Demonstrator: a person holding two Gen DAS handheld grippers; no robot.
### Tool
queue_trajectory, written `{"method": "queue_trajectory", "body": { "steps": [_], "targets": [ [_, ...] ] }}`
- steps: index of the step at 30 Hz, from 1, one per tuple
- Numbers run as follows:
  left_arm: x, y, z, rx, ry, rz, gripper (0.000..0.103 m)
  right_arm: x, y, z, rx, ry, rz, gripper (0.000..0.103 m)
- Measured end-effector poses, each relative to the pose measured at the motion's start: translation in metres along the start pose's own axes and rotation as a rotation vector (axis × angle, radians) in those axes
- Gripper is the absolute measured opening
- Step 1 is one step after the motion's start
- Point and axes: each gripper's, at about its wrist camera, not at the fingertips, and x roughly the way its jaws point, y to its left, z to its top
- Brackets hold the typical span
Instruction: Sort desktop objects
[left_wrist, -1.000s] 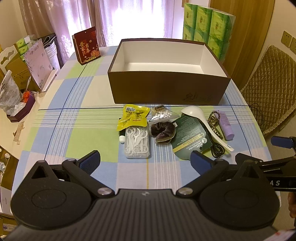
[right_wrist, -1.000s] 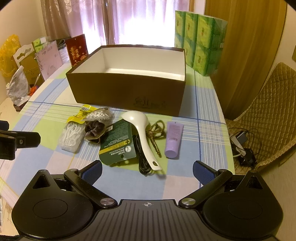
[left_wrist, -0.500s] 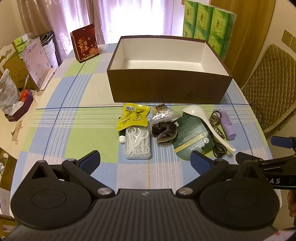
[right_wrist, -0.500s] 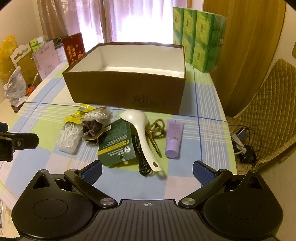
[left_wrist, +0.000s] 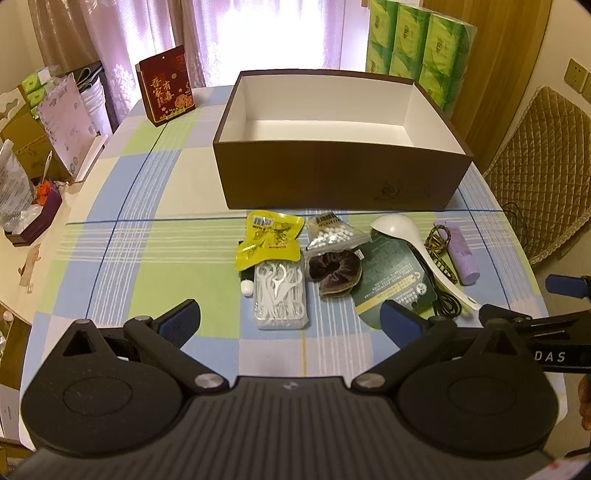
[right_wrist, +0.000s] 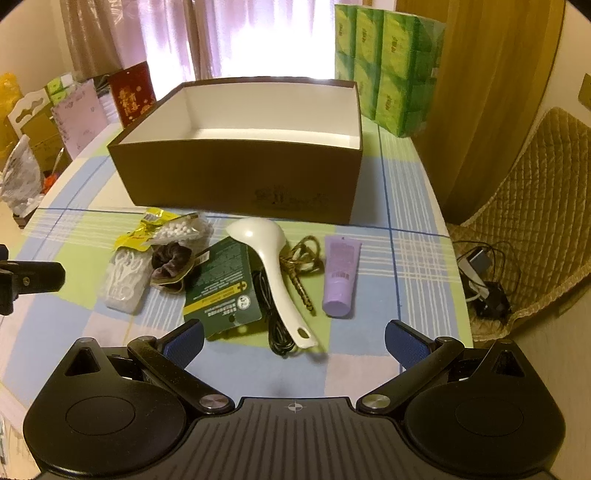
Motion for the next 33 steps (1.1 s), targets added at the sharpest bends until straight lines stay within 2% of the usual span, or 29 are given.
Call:
{"method": "queue_trajectory", "body": {
  "steps": [9,17,26,28,30,33],
  "targets": [
    [0.013,0.005,0.010,0.022,0.010,-0.012,0.102,0.007,-0.006,0.006,0.023,-0.009,0.009,0.101],
    [0.028,0.007,0.017,0.065,-0.002,-0.036,0.102,0.017,-0.018,0.011,0.062,-0.027,0.066,0.101],
    [0.050,0.014,0.028,0.087,-0.032,-0.055,0.102,0.038,-0.039,0.012,0.086,-0.048,0.044,0.100],
    [0.056,0.016,0.030,0.094,-0.038,-0.060,0.102,0.045,-0.041,0.013,0.079,-0.048,0.047,0.082],
    [0.062,0.017,0.031,0.100,-0.041,-0.066,0.102,0.054,-0.042,0.014,0.074,-0.036,0.046,0.080],
    [0.071,0.019,0.032,0.118,-0.047,-0.076,0.101,0.065,-0.044,0.015,0.059,-0.033,0.035,0.070]
  ]
}}
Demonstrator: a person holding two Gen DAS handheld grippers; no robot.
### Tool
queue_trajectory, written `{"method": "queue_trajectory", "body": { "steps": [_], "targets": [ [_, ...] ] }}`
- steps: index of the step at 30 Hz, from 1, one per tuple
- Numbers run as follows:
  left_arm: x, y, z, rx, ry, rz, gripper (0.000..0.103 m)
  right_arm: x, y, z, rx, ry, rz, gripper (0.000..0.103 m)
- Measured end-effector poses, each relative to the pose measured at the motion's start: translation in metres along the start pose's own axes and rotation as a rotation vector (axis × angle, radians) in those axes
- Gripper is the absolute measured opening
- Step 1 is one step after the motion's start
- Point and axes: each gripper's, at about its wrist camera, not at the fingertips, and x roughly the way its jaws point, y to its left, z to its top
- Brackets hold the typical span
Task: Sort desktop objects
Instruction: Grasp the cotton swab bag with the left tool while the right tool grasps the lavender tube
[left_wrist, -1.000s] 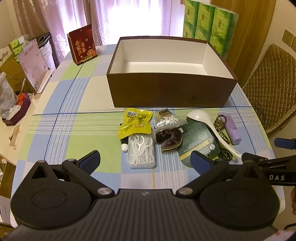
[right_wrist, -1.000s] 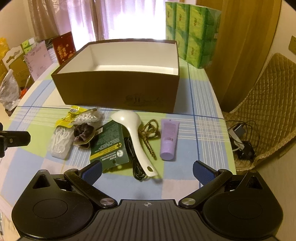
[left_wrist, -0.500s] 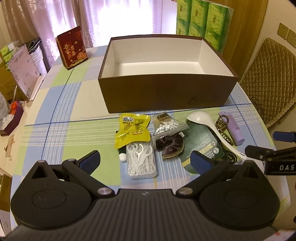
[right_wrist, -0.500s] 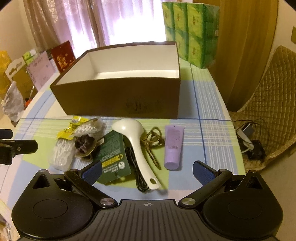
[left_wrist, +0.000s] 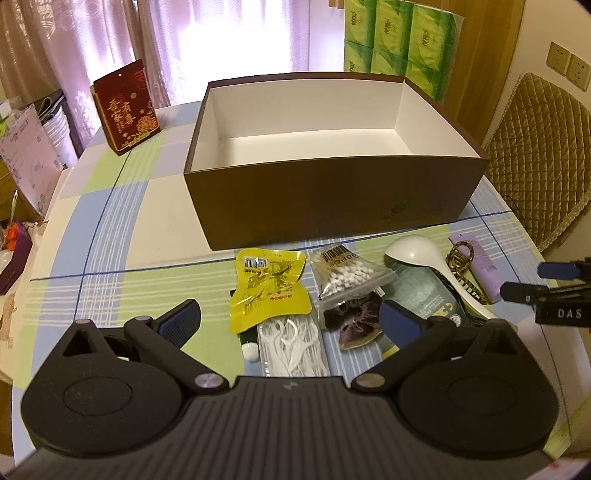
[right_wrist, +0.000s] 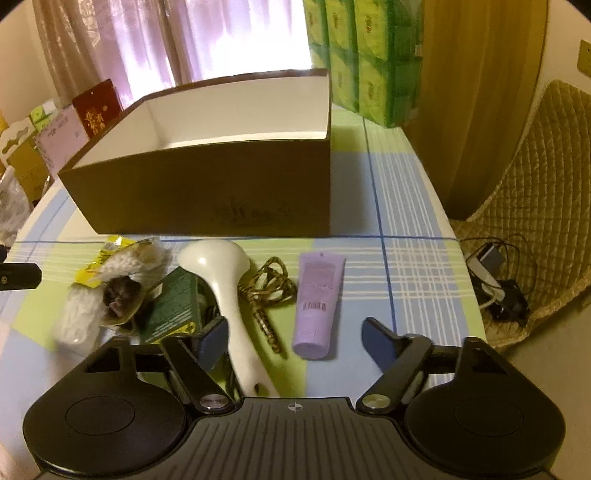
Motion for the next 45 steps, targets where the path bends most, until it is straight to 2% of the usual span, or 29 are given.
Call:
{"method": "queue_trajectory", "body": {
  "steps": [5,11,17,19,23,26,30,35,42,45],
  "targets": [
    [0.014,0.003,-0.001,0.047,0.002,-0.007,0.099,0.020,-0.010,0.004,0.017,0.025,-0.017,0.062],
    [0.033,0.013,0.003,0.031,0.034,-0.012,0.097,0.040,-0.018,0.007,0.024,0.053,-0.029,0.054],
    [0.043,0.016,0.005,0.013,0.060,-0.056,0.094,0.056,-0.018,0.005,0.006,0.082,-0.028,0.045],
    [0.044,0.014,0.007,0.004,0.063,-0.078,0.094,0.062,-0.018,0.004,-0.002,0.089,-0.027,0.037],
    [0.052,0.007,0.014,0.006,0.066,-0.102,0.092,0.066,-0.016,0.003,-0.061,0.066,-0.036,0.031],
    [0.061,0.001,0.021,-0.003,0.077,-0.127,0.089,0.067,-0.014,0.003,-0.106,0.064,-0.043,0.030],
    [0.073,-0.006,0.030,-0.014,0.095,-0.148,0.085,0.066,-0.019,0.000,-0.105,0.064,-0.049,0.030],
    [0.092,-0.012,0.042,-0.037,0.139,-0.180,0.073,0.061,-0.029,-0.003,-0.093,0.062,-0.060,0.030],
    [0.124,-0.020,0.049,-0.035,0.219,-0.155,0.073,0.056,-0.046,-0.002,-0.073,0.071,-0.072,0.030],
    [0.137,-0.020,0.046,-0.039,0.256,-0.134,0.064,0.055,-0.047,-0.003,-0.073,0.073,-0.072,0.030]
  ]
}}
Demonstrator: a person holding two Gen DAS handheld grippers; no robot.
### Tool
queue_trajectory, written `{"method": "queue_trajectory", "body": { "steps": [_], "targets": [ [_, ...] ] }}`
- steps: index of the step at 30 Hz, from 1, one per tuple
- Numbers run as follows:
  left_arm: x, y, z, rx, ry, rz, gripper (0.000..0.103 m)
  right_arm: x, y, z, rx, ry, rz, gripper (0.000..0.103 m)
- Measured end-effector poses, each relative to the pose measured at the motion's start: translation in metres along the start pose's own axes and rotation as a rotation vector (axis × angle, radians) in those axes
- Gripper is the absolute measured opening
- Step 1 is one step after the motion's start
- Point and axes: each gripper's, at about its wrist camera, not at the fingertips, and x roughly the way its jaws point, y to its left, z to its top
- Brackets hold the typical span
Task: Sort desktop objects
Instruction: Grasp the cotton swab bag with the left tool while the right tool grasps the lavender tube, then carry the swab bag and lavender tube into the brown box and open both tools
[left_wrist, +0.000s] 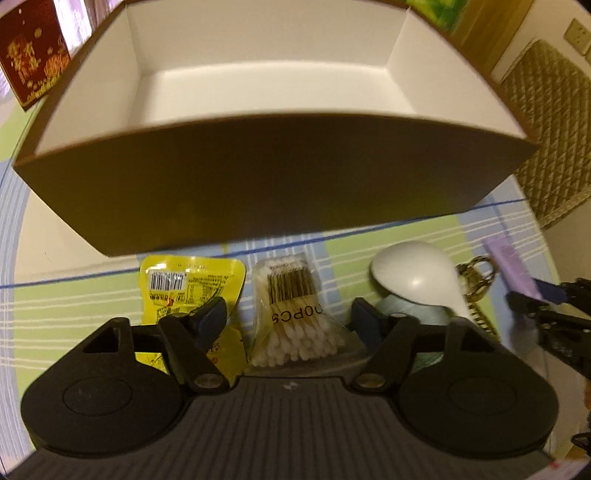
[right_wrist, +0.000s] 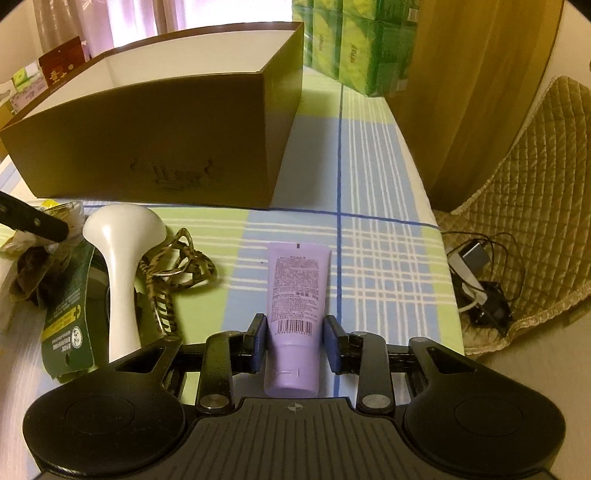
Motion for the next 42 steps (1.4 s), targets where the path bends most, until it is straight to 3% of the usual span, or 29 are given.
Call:
{"method": "queue_trajectory", "body": {
  "steps": [7,10,15,31,42],
  "targets": [
    [0.003,0.005,0.004,-0.010,-0.007,-0.008,0.026,0.002,0.002,0.003,-0.002,-0.011,-0.007,0.030],
    [-0.004,0.009,0.004,-0.015,-0.033,-0.025,0.022,0.003,0.003,0.005,-0.009,-0.001,-0.014,0.030],
    [-0.028,0.013,0.001,-0.015,-0.083,-0.050,0.022,-0.004,0.002,0.005,0.007,0.002,-0.001,0.029],
    [-0.084,0.007,-0.011,0.014,-0.191,-0.065,0.022,-0.065,0.020,0.027,0.014,-0.127,0.071,0.029],
    [-0.111,0.001,0.009,0.039,-0.272,-0.083,0.022,-0.100,0.032,0.070,0.002,-0.233,0.158,0.029]
  ]
}}
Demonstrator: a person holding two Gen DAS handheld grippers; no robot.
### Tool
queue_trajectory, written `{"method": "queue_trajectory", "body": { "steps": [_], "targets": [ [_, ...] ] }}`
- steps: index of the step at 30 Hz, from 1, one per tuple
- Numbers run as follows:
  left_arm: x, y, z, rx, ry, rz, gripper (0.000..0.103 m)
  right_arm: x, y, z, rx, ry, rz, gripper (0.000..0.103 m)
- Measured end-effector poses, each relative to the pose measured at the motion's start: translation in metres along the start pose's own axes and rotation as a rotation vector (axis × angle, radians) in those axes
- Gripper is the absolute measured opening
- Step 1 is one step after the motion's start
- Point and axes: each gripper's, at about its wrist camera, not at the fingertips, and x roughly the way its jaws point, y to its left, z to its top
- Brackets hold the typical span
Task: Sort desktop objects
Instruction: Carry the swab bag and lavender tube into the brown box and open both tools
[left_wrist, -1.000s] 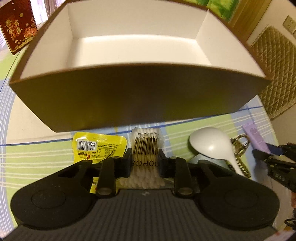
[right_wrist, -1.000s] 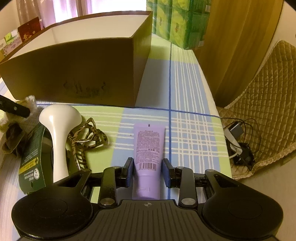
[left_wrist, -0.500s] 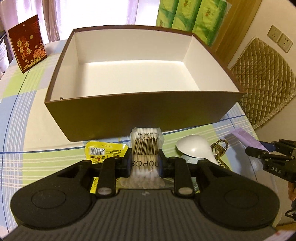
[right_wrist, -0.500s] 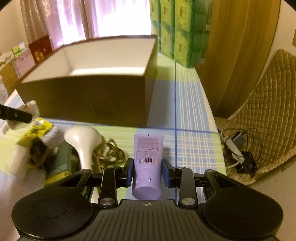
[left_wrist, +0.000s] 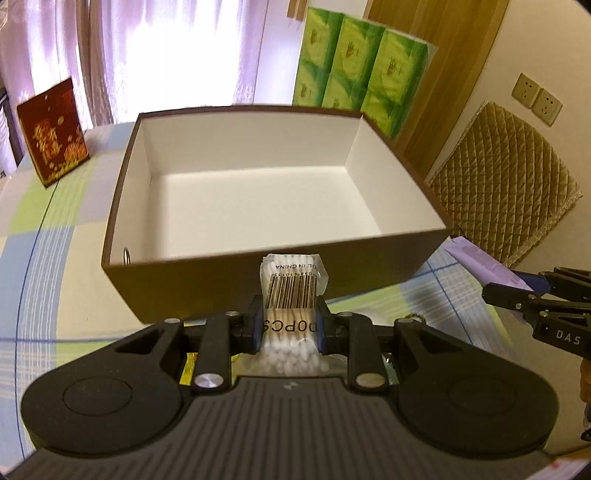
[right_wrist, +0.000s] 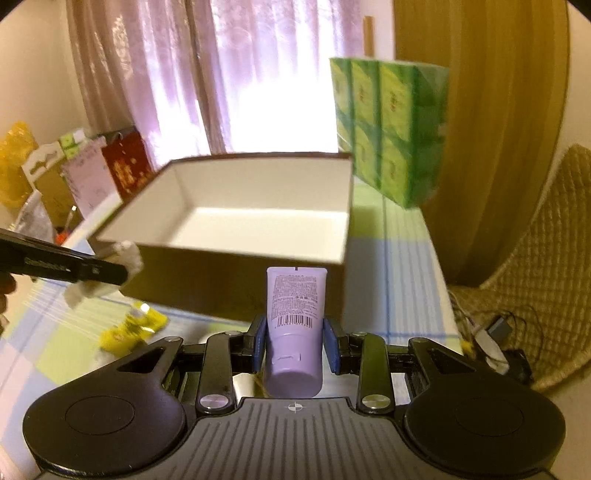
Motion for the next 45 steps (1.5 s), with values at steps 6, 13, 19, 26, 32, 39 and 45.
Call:
{"method": "queue_trajectory", "body": {
  "steps": [6,13,19,26,32,39,45],
  "targets": [
    [0.005,0.003,0.017,0.008,-0.021,0.008,0.022,0.012,0.009,0.024,-0.019,-0.025,0.044,0.029],
    [0.018,0.011,0.043,0.028,-0.040,0.025,0.022,0.043,0.015,0.055,-0.038,-0.043,0.068,0.029],
    [0.037,0.022,0.066,0.023,-0.036,0.022,0.022,0.073,0.016,0.075,-0.051,-0.041,0.071,0.029],
    [0.070,0.033,0.086,0.030,0.003,0.034,0.022,0.112,0.015,0.090,-0.061,-0.003,0.066,0.029],
    [0.104,0.040,0.094,0.020,0.071,0.025,0.022,0.148,0.012,0.097,-0.052,0.076,0.073,0.029],
    [0.139,0.043,0.097,0.023,0.148,0.039,0.022,0.178,0.012,0.098,-0.062,0.156,0.066,0.029],
    [0.156,0.043,0.098,0.041,0.187,0.058,0.022,0.197,0.010,0.098,-0.058,0.232,0.070,0.029]
  ]
}}
